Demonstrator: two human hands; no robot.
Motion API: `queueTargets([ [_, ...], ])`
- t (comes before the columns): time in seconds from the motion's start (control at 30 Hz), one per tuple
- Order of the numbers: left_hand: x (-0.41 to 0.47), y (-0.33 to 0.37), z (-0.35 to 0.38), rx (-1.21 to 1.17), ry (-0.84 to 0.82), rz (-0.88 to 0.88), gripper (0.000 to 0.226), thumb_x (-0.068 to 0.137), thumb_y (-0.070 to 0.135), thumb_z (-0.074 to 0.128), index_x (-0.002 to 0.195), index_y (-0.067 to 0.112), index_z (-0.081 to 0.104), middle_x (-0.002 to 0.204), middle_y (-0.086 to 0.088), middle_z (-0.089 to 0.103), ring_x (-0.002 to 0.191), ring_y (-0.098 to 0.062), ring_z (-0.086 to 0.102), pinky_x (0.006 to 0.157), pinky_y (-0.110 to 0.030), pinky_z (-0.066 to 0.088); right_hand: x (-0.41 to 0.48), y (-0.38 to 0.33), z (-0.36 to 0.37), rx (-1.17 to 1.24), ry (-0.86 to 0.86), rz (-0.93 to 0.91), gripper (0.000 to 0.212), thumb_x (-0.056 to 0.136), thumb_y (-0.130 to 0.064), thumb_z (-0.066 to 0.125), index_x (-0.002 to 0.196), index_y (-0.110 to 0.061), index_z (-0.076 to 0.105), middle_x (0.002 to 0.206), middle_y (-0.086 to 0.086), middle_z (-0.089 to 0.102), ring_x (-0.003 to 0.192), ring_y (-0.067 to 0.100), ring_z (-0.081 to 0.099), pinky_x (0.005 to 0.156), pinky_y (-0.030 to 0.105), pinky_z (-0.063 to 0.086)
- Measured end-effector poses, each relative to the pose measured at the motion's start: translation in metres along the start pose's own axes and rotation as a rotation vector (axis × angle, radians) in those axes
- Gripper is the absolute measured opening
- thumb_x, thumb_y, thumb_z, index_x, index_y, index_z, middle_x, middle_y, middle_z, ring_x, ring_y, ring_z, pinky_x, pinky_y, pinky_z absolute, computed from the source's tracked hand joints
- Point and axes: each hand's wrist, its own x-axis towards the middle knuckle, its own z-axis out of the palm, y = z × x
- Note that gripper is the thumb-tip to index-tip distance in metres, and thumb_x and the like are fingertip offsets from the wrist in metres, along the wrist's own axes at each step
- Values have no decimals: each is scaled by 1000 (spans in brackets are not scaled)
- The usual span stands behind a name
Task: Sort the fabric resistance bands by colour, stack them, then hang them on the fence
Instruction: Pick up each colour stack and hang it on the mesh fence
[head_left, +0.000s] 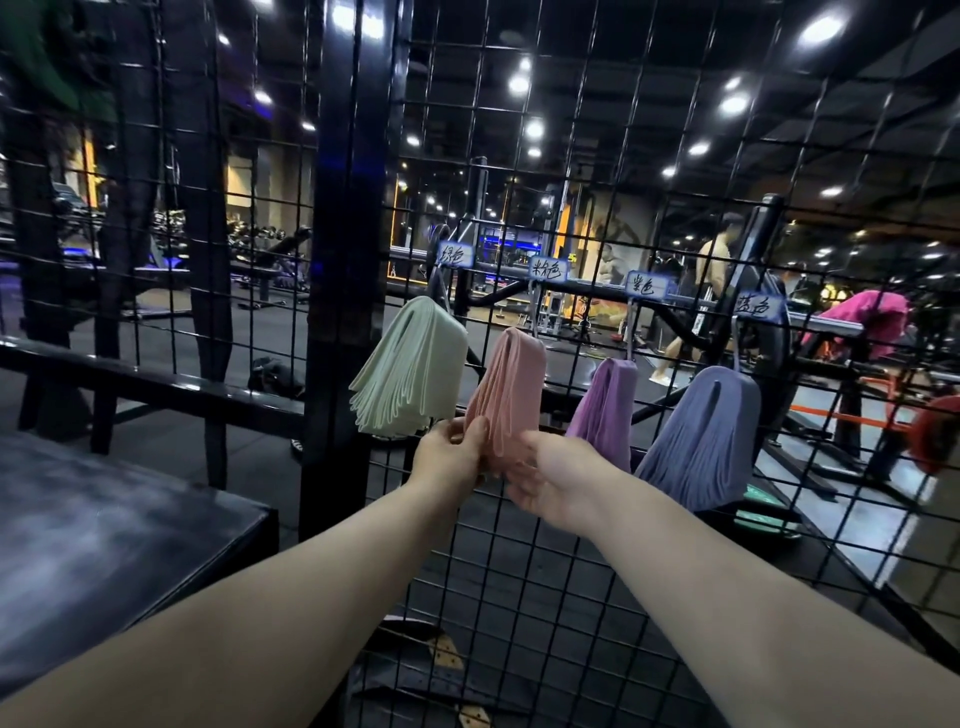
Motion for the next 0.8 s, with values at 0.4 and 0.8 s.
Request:
queueTargets([
  [0.4,0,1,-2,-140,-8,-194,26,97,13,39,93,11,65,86,-10,70,65,-22,67,56,-24,45,-4,-2,1,251,-9,126,31,98,-35,56,105,-5,63,90,6,63,84,19,58,80,31,46],
  [0.8,7,-4,-6,-141,54,-270,24,100,27,49,86,13,63,68,-5,60,59,-19,51,55,-26,34,-3,-4,12,272,19,189,30,100,-33,53,108,-5,61,80,5,56,77,19,57,69,33,46],
])
